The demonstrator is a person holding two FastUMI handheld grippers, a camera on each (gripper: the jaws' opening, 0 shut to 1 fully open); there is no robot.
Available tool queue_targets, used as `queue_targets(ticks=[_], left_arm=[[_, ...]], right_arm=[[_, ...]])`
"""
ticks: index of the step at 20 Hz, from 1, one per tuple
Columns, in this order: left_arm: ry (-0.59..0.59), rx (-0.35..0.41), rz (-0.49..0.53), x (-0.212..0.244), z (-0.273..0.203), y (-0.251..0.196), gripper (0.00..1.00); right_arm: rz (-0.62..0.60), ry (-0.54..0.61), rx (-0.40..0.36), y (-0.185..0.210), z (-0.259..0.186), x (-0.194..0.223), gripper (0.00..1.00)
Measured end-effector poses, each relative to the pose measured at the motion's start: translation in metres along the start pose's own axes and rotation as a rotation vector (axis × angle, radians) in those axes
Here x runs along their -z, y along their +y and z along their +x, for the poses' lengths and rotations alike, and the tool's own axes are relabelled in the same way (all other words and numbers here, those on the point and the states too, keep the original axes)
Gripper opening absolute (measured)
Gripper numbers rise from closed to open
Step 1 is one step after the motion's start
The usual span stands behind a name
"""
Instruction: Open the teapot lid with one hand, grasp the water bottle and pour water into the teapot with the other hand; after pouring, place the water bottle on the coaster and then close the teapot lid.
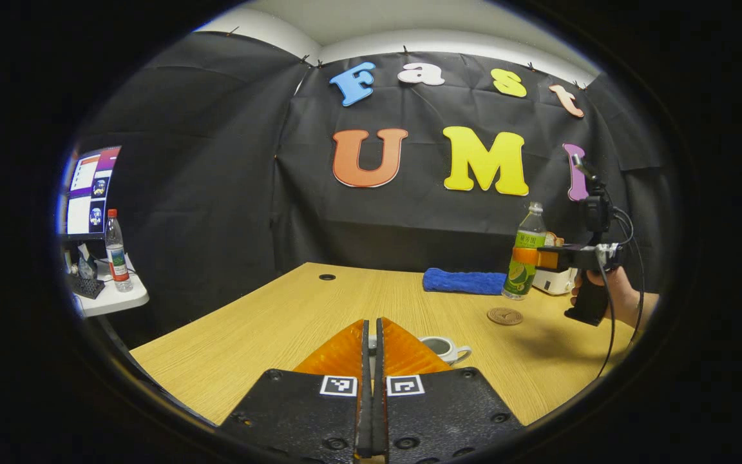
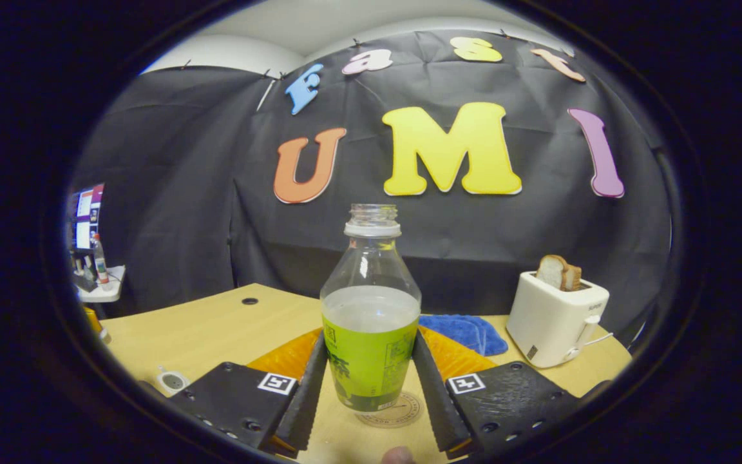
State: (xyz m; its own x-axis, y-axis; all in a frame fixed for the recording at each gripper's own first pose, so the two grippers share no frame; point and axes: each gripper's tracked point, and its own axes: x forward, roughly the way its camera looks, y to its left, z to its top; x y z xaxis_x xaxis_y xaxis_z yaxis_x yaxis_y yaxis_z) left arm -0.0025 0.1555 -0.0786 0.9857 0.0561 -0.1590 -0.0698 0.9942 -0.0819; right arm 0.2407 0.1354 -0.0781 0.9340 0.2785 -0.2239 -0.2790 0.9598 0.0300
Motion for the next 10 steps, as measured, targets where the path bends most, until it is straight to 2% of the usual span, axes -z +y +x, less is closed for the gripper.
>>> queue_targets(ticks=[4, 10], left_arm=[[0.0, -0.003, 0.002, 0.001, 0.0, 0.001, 0.03], [0.009, -0.001, 0.004, 0.004, 0.002, 0.0, 0.02]], right_arm=[[-0.022, 0.065, 0.038, -0.015, 0.03, 0.034, 0.7], [-0.033, 0.095, 0.053, -0.017, 0.038, 0.048, 0.71]])
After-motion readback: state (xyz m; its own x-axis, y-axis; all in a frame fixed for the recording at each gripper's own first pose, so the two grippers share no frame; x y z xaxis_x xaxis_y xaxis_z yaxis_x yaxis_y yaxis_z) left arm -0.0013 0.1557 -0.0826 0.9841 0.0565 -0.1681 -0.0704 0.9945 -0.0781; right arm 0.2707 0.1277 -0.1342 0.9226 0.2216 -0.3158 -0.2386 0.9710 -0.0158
